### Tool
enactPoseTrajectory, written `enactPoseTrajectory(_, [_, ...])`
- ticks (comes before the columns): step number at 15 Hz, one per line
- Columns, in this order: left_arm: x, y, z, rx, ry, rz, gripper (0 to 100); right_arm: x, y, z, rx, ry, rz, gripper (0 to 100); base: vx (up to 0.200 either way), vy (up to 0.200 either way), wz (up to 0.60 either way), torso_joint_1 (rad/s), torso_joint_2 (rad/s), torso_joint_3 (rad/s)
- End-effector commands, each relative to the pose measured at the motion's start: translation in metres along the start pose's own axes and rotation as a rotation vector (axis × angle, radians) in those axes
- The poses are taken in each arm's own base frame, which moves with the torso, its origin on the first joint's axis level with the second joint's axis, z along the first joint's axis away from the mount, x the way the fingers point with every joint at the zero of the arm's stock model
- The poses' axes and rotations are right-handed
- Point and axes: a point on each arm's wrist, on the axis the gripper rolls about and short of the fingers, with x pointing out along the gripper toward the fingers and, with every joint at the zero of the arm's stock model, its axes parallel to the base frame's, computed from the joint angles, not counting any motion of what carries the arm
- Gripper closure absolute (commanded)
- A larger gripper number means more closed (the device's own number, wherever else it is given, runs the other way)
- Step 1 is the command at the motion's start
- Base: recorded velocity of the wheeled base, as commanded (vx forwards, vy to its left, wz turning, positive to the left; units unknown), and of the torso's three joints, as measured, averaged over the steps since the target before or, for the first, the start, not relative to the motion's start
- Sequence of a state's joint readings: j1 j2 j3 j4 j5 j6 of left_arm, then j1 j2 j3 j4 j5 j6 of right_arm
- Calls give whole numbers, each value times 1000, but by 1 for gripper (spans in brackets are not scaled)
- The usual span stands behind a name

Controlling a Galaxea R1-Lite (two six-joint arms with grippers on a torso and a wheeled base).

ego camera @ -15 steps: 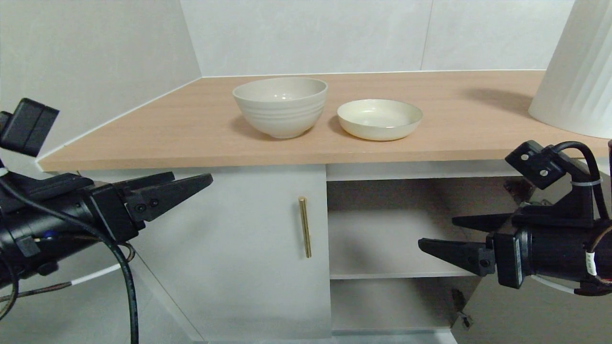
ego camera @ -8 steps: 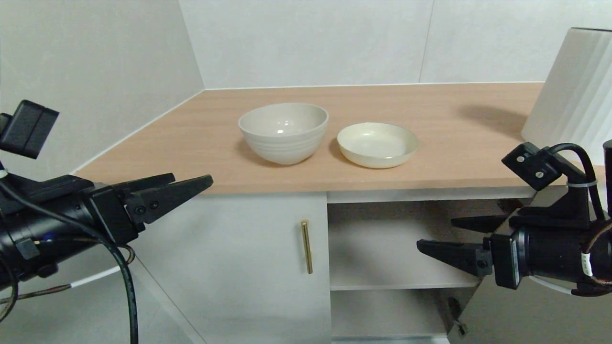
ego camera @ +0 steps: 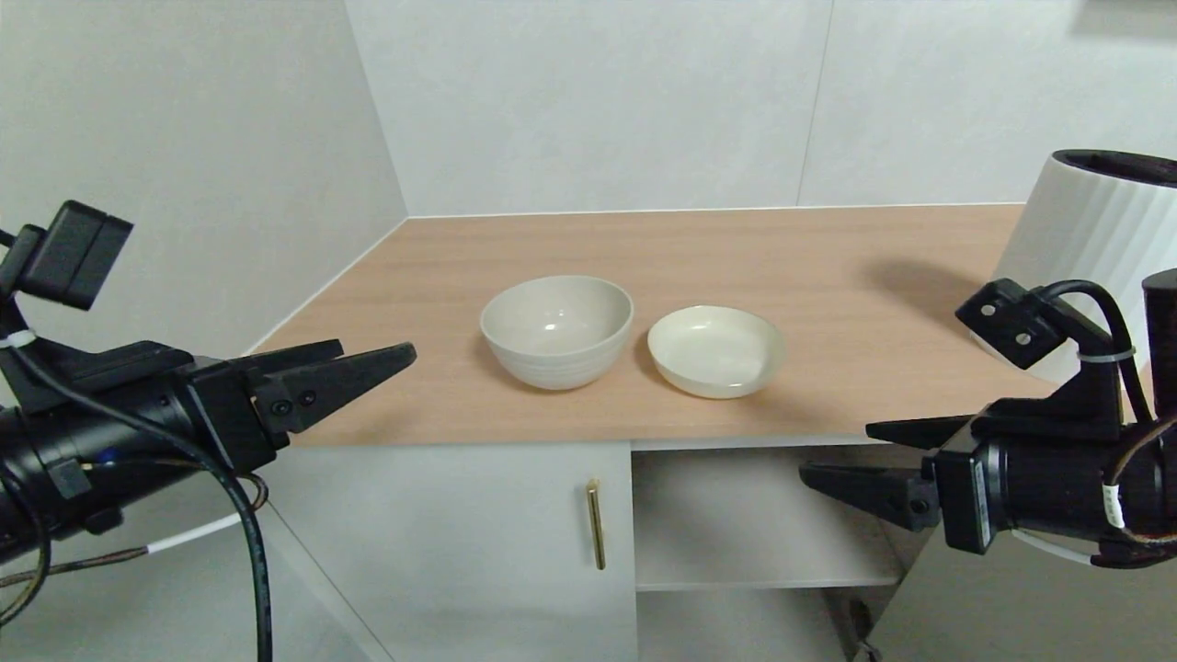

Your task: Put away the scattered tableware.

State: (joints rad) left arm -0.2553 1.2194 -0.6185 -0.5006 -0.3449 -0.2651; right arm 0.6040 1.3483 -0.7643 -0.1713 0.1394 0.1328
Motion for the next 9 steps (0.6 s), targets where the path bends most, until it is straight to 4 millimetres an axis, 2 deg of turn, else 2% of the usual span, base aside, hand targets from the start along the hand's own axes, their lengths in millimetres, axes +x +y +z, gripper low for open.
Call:
enactPoseTrajectory(1, [3, 2, -3, -5, 14, 3, 0, 1, 0, 0, -14, 3, 0, 0, 0, 0, 0, 198, -481, -266])
enactPoseTrajectory(4, [9, 4, -6, -13, 41, -22, 0, 2, -1, -1, -17, 7, 0, 0, 0, 0, 0, 128, -303, -173])
enactPoseTrajectory(9, [21, 7, -7, -45, 124, -21, 0, 18, -4, 2, -18, 31, -31, 0, 0, 0, 0, 9, -26, -16])
